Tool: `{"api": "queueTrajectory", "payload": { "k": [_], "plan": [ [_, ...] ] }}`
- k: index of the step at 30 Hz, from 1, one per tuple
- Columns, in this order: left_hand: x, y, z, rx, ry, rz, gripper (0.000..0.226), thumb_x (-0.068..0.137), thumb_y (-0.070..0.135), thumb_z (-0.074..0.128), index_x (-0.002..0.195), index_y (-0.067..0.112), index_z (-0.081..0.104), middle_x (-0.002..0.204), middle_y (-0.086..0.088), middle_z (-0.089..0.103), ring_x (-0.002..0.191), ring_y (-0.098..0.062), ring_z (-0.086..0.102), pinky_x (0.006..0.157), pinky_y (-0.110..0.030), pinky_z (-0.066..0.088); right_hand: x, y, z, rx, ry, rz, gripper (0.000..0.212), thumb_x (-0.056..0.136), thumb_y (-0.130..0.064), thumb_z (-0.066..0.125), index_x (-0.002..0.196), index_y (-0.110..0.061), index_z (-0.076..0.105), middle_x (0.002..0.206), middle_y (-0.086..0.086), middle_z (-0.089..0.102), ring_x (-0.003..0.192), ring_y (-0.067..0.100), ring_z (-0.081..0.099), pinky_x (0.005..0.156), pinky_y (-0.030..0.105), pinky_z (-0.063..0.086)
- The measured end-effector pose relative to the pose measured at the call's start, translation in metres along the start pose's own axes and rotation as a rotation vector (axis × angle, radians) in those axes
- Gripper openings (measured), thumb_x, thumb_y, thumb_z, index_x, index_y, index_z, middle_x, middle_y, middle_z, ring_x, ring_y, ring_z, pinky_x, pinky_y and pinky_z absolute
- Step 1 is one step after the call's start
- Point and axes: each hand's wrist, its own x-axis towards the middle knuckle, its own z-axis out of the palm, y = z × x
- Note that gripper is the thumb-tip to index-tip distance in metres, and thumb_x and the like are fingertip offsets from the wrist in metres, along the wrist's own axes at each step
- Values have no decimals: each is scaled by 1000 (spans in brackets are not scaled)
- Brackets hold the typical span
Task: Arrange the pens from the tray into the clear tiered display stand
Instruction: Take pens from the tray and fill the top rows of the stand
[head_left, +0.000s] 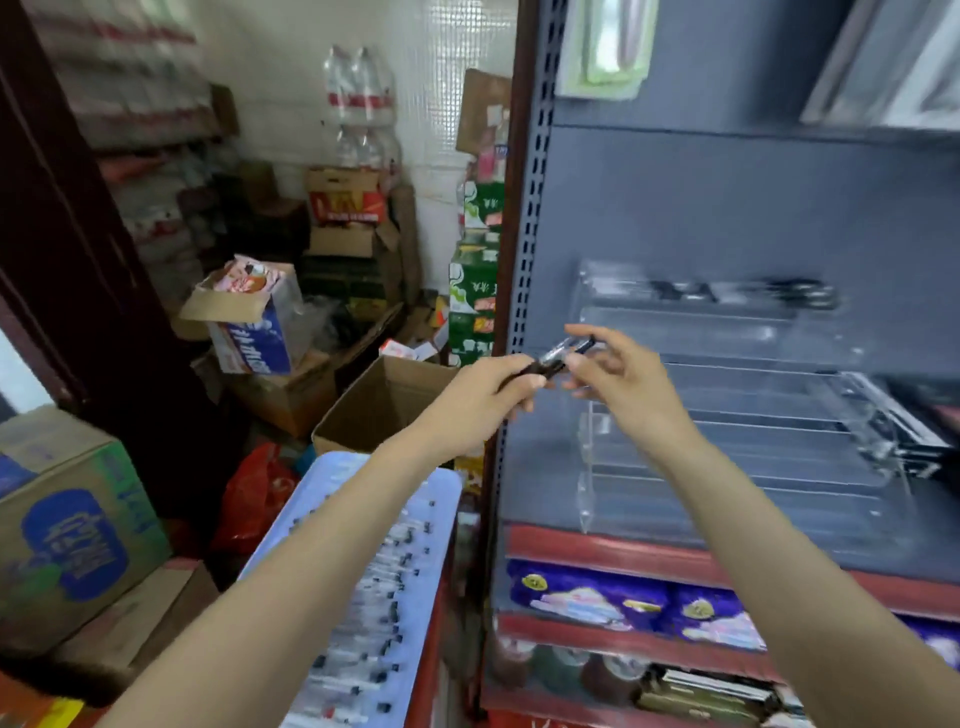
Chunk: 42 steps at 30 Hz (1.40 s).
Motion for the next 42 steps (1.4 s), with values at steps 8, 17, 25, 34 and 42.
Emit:
{"api": "queueTrajectory", "payload": {
  "k": [8, 17, 25, 34, 42],
  "plan": [
    [110, 67, 71, 625, 84, 65, 28, 101, 34, 33, 104, 13, 51, 91, -6, 58, 84, -31, 59, 71, -37, 48, 23, 4, -166, 233, 254, -58, 9, 86, 4, 59, 83, -4, 58, 64, 0, 65, 58, 5, 67, 63, 13, 53],
    [202, 100, 139, 573, 154, 4, 47, 100, 17, 32, 147, 17, 25, 100, -7, 33, 90, -33, 48, 89, -40, 44, 61, 25, -288, 308, 467, -86, 21, 85, 9, 58, 75, -9, 54, 73, 8, 60, 62, 6, 68, 72, 16, 56],
    [263, 110, 169, 505, 148, 52, 22, 93, 9, 53, 112, 10, 62, 101, -9, 64, 92, -22, 59, 83, -26, 45, 94, 41, -326, 352, 562, -76, 21, 87, 4, 59, 78, -14, 54, 75, 4, 61, 66, 4, 67, 83, 22, 55],
    [298, 98, 179, 512, 109, -79, 21, 90, 4, 54, 99, 12, 72, 103, -6, 71, 97, -20, 64, 91, -23, 46, 113, 59, -337, 453, 501, -48, 20, 87, 8, 57, 78, -10, 54, 78, 7, 58, 72, 12, 66, 79, 18, 56],
    [282, 100, 175, 538, 13, 10, 28, 94, 12, 46, 113, 15, 67, 106, -4, 60, 81, -12, 47, 72, -12, 28, 122, 62, -324, 474, 455, -37, 18, 87, 7, 57, 80, -9, 54, 77, 6, 59, 71, 10, 67, 81, 20, 56]
  ]
}}
